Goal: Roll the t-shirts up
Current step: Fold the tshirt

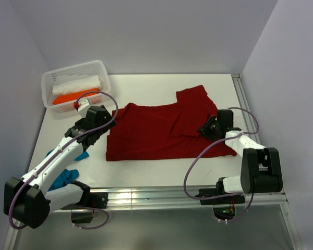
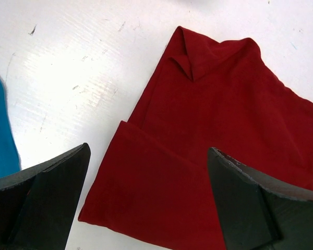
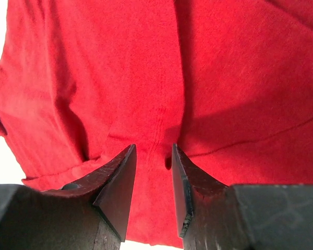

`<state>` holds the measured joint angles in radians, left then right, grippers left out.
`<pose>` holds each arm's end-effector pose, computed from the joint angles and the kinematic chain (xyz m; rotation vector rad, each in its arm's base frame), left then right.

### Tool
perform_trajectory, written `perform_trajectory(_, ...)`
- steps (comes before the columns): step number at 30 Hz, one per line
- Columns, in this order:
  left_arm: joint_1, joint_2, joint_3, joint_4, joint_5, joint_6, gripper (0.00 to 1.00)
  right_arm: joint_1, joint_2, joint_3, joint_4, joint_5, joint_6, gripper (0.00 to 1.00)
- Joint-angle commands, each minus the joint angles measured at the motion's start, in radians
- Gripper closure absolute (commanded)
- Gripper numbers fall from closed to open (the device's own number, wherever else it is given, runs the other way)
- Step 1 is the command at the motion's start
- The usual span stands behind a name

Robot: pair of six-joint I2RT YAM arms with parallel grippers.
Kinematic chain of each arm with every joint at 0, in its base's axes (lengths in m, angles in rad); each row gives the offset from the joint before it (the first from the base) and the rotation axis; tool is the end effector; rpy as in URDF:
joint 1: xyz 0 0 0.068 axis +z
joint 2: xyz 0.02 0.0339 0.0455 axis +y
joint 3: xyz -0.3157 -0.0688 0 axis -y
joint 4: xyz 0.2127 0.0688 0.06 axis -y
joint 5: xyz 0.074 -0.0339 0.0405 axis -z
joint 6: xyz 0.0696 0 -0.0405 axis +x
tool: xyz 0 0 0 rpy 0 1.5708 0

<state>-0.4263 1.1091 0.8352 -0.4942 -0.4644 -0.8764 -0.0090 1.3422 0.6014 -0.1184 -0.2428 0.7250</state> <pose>0.1935 -0.0536 0.3017 -0.7172 2.1280 -0.1547 0.2385 0.0146 0.2145 0.7880 2.3644 0.6087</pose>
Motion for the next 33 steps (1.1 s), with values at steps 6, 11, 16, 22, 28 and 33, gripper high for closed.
perform_trajectory(6, 0.004, 0.023, 0.021, 0.049, 0.013, 0.005, 0.01, 0.041, 0.06, 0.0, 0.091, 0.04, 0.031, 0.69)
perform_trajectory(11, 0.004, 0.035, 0.019, 0.054, 0.009, 0.014, 0.0, 0.055, 0.086, 0.029, 0.108, 0.03, 0.047, 1.0)
perform_trajectory(16, 0.004, 0.049, 0.027, 0.054, 0.01, 0.02, 0.01, 0.075, 0.091, 0.078, 0.094, 0.037, 0.053, 1.0)
perform_trajectory(22, 0.004, 0.066, 0.03, 0.062, 0.01, 0.031, 0.01, 0.125, 0.175, 0.198, 0.066, 0.057, 0.047, 1.0)
perform_trajectory(28, 0.004, 0.075, 0.028, 0.069, 0.01, 0.039, 0.01, 0.187, 0.294, 0.342, 0.026, 0.089, 0.025, 0.97)
perform_trajectory(33, 0.008, 0.084, 0.034, 0.069, 0.007, 0.042, 0.0, 0.221, 0.376, 0.455, -0.001, 0.091, -0.002, 0.88)
